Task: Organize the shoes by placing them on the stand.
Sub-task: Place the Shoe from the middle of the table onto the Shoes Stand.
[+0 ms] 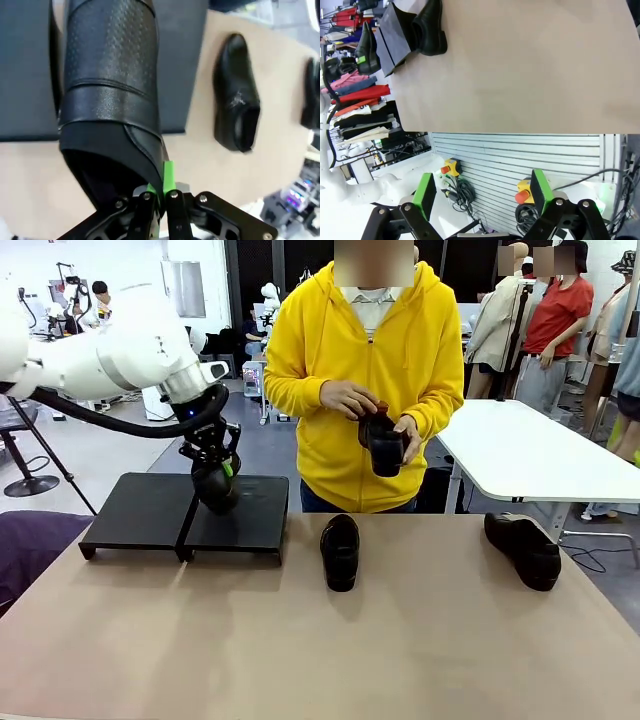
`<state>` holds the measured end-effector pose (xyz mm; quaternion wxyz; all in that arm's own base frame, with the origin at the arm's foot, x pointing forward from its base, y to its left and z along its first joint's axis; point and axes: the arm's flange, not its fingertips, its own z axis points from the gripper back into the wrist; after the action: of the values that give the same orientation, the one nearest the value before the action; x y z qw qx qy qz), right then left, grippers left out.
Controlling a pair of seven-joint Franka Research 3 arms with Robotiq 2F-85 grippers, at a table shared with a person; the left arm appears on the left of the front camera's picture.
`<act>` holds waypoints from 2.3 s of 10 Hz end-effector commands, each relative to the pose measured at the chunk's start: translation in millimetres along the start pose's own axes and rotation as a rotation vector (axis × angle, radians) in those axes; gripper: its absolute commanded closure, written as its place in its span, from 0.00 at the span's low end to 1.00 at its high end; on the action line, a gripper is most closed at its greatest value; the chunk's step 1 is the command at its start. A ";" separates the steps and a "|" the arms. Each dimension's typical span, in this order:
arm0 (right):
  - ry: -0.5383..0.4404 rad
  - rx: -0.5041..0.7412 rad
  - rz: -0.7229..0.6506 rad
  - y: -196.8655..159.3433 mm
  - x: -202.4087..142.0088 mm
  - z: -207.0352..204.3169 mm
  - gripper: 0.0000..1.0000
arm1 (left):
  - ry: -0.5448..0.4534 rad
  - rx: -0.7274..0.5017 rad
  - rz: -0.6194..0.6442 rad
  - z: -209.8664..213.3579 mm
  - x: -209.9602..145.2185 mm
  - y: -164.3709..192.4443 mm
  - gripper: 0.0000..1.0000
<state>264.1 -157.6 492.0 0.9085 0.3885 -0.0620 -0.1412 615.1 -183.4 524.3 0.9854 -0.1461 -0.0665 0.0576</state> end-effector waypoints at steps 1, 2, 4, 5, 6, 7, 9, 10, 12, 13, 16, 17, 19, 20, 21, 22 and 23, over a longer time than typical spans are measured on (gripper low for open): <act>0.007 -0.016 0.016 -1.4 -1.1 3.0 0.00 | 0.091 0.038 0.074 1.8 8.5 22.1 1.00; 0.007 -0.016 0.016 -1.4 -1.1 3.0 0.00 | 0.000 0.000 0.000 0.0 0.0 0.0 1.00; 0.007 -0.016 0.016 -1.4 -1.1 3.0 0.00 | 0.000 0.000 0.000 0.0 0.0 0.0 1.00; 0.007 -0.016 0.016 -1.4 -1.1 3.0 0.00 | 0.026 0.024 0.020 -12.8 7.5 10.5 1.00; 0.007 -0.016 0.016 -1.4 -1.1 3.0 0.00 | -0.014 0.033 -0.054 -17.3 12.9 14.4 1.00; 0.007 -0.016 0.016 -1.4 -1.1 3.0 0.00 | -0.050 0.051 -0.100 -18.3 16.1 16.8 1.00; 0.007 -0.016 0.016 -1.4 -1.1 3.0 0.00 | -0.147 0.151 -0.205 -24.0 14.5 19.7 1.00; 0.007 -0.016 0.016 -1.4 -1.1 3.0 0.00 | -0.158 0.141 -0.262 -27.2 11.9 21.3 1.00; 0.007 -0.016 0.016 -1.4 -1.1 3.0 0.00 | -0.141 0.148 -0.336 -35.8 9.4 22.5 1.00; 0.007 -0.016 0.016 -1.4 -1.1 3.0 0.00 | -0.132 0.155 -0.342 -40.9 8.3 22.1 1.00; 0.007 -0.016 0.016 -1.4 -1.1 3.0 0.00 | -0.062 0.182 -0.265 -53.8 11.7 23.1 1.00; 0.007 -0.016 0.016 -1.4 -1.1 3.0 0.00 | -0.028 0.175 -0.257 -58.8 15.3 22.4 1.00; 0.007 -0.016 0.016 -1.4 -1.1 3.0 0.00 | 0.011 0.150 -0.268 -62.9 18.5 19.5 1.00; 0.007 -0.016 0.016 -1.4 -1.1 3.0 0.00 | 0.025 0.143 -0.259 -63.1 21.1 18.5 1.00; 0.007 -0.016 0.016 -1.4 -1.1 3.0 0.00 | 0.030 0.138 -0.250 -62.7 22.1 18.5 0.43; 0.007 -0.016 0.016 -1.4 -1.1 3.0 0.00 | 0.035 0.114 -0.240 -61.2 23.3 18.5 0.00; 0.007 -0.016 0.016 -1.4 -1.1 3.0 0.00 | 0.030 0.099 -0.237 -59.5 23.5 18.5 0.00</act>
<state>264.1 -157.6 491.9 0.9085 0.3885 -0.0618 -0.1413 641.1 -181.1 461.4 0.9931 -0.0723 -0.0683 -0.0626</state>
